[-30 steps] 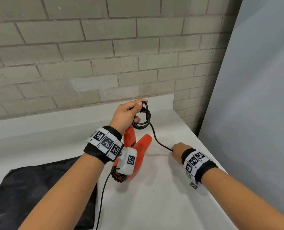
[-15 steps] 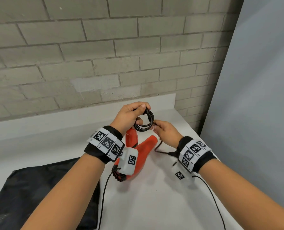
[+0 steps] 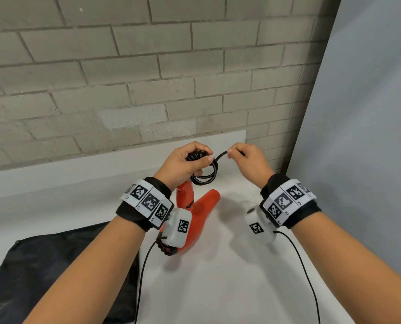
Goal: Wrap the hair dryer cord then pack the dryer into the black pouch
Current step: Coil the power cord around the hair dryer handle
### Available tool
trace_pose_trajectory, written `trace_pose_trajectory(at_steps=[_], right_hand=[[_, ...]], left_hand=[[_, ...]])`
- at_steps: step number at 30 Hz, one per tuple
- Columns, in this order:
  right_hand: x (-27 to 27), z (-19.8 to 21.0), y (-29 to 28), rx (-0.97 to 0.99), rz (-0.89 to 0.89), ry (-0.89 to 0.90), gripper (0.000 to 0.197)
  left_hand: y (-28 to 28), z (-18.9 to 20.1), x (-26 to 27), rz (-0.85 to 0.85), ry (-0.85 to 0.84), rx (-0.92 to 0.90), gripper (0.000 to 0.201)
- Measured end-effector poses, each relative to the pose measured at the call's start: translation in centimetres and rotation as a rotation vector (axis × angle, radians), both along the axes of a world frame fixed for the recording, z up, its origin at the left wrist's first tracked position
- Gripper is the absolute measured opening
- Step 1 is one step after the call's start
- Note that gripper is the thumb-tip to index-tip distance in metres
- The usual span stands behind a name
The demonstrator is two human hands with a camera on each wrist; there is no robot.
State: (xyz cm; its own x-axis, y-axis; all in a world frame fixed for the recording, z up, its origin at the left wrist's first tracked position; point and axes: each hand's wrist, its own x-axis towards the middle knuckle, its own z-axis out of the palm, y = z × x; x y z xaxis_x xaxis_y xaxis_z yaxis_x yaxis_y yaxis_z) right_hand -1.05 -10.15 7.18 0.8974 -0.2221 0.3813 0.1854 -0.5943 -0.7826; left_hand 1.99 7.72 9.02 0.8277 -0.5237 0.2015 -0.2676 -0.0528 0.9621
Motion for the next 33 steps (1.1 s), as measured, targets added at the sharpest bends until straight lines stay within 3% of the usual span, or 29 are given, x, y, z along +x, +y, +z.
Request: trace_pose_trajectory(at_steps=[7,16,22,26,33], right_hand=[[-1.3,3.2,1.2,-0.010,-0.068,-0.125,0.019],[-2.6,4.8,2.0,-0.097,0.028,-0.171,0.019],[-2.2,4.1,0.3,-0.022,0.118,-0.141,0.013],[-1.8,1.4,-1.3,0.007,0.129,0.009,0.015],[-1.0,-7.2,-4.5,-0.131,0.018,0.465,0.024]], left_hand=[[-0.7,-0.1,-0.2,-0.002,-0.027,-0.013,0.012],[-0.4,0.4,-0.6,-0.108,-0.071,0.164,0.031],[-0.6,0.3,-0.4,-0.036,-0.007,0.105,0.020],[-0.9,0.2,-0.2,0.033,0.048,0.038,0.018],[-0.8,0.0,0.2,0.118,0.046,-0.014,0.016]])
